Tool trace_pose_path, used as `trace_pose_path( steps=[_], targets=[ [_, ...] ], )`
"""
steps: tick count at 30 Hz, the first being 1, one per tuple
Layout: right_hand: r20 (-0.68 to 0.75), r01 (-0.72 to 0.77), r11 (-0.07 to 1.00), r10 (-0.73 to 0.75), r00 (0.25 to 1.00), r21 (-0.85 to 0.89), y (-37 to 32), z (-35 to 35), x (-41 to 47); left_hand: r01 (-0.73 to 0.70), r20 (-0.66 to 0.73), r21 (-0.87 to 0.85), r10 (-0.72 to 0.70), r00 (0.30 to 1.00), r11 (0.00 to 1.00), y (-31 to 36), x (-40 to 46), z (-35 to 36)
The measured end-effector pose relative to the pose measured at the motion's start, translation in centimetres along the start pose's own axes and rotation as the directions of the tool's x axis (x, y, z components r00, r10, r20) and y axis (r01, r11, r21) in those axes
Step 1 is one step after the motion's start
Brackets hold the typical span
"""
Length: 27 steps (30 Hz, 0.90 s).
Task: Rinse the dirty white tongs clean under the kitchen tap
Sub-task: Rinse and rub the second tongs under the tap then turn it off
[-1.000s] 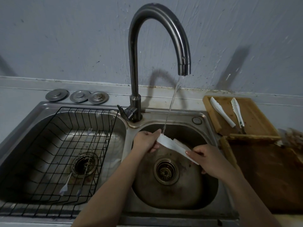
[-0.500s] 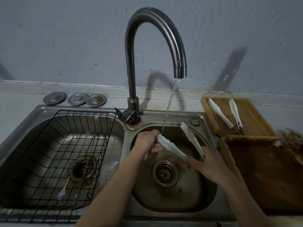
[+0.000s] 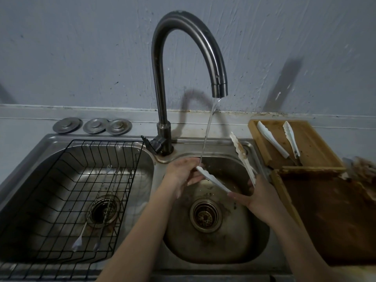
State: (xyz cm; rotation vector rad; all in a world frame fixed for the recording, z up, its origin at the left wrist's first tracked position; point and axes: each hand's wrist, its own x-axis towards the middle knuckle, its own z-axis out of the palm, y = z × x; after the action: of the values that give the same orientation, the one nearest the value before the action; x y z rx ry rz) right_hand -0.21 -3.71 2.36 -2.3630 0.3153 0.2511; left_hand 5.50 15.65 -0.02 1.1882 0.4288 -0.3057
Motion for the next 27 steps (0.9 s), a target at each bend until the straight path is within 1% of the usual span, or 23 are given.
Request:
trace_pose_path(
  steps=[3, 4, 6, 8, 10, 14, 16, 19, 22, 23, 24, 27],
  targets=[
    [-0.106, 0.049, 0.997, -0.055, 0.993, -0.055, -1.0, 1.0, -0.5, -0.115, -0.114, 0.129, 0.129, 0.985, 0.985, -0.8, 0.7, 0.8],
    [-0.132, 0.066, 0.994, -0.078, 0.988, -0.092, -1.4, 1.4, -0.7, -0.124, -0.160, 0.116, 0.142, 0.977, 0.985, -1.0, 0.9, 1.0],
    [-0.166, 0.092, 0.986, -0.115, 0.979, -0.142, -1.9, 2.0, -1.0, -0.108, -0.217, 0.003, 0.106, 0.970, 0.994, -1.1, 1.3, 1.5],
    [-0.181, 0.101, 0.982, -0.129, 0.975, -0.158, -2.2, 2.3, -1.1, -0.110, -0.222, -0.101, 0.085, 0.971, 0.989, -1.1, 1.3, 2.0],
    [-0.188, 0.088, 0.987, -0.112, 0.976, -0.134, -2.2, 2.4, -1.1, -0.127, -0.198, -0.111, 0.103, 0.975, 0.986, -1.3, 1.1, 2.6],
    [-0.158, 0.077, 0.993, -0.091, 0.983, -0.092, -2.1, 2.7, -1.2, -0.074, -0.067, -0.016, 0.073, 0.995, 0.997, -2.0, -0.1, 3.1],
    [-0.148, 0.081, 0.995, -0.090, 0.985, -0.066, -1.8, 2.8, -1.2, -0.052, -0.050, 0.012, 0.052, 0.997, 0.999, -1.7, 0.0, 2.6],
    [-0.149, 0.092, 0.995, -0.095, 0.984, -0.026, -1.3, 3.1, -1.0, -0.069, -0.134, 0.119, 0.084, 0.987, 0.991, -0.5, 0.7, 1.8],
    [-0.164, 0.140, 0.990, -0.143, 0.976, -0.033, -1.3, 3.4, -0.9, -0.134, -0.189, 0.284, 0.192, 0.963, 0.949, 0.1, 0.6, 1.6],
    [-0.171, 0.155, 0.987, -0.159, 0.972, -0.037, -1.3, 3.5, -0.9, -0.154, -0.191, 0.299, 0.217, 0.957, 0.942, 0.0, 0.4, 1.6],
    [-0.179, 0.165, 0.985, -0.170, 0.969, -0.039, -1.4, 3.6, -0.9, -0.161, -0.183, 0.267, 0.214, 0.960, 0.950, 0.0, 0.2, 1.7],
    [-0.199, 0.172, 0.985, -0.175, 0.964, -0.036, -1.2, 3.6, -0.7, -0.113, -0.111, 0.019, 0.115, 0.987, 0.993, -0.3, -0.2, 2.2]
  ],
)
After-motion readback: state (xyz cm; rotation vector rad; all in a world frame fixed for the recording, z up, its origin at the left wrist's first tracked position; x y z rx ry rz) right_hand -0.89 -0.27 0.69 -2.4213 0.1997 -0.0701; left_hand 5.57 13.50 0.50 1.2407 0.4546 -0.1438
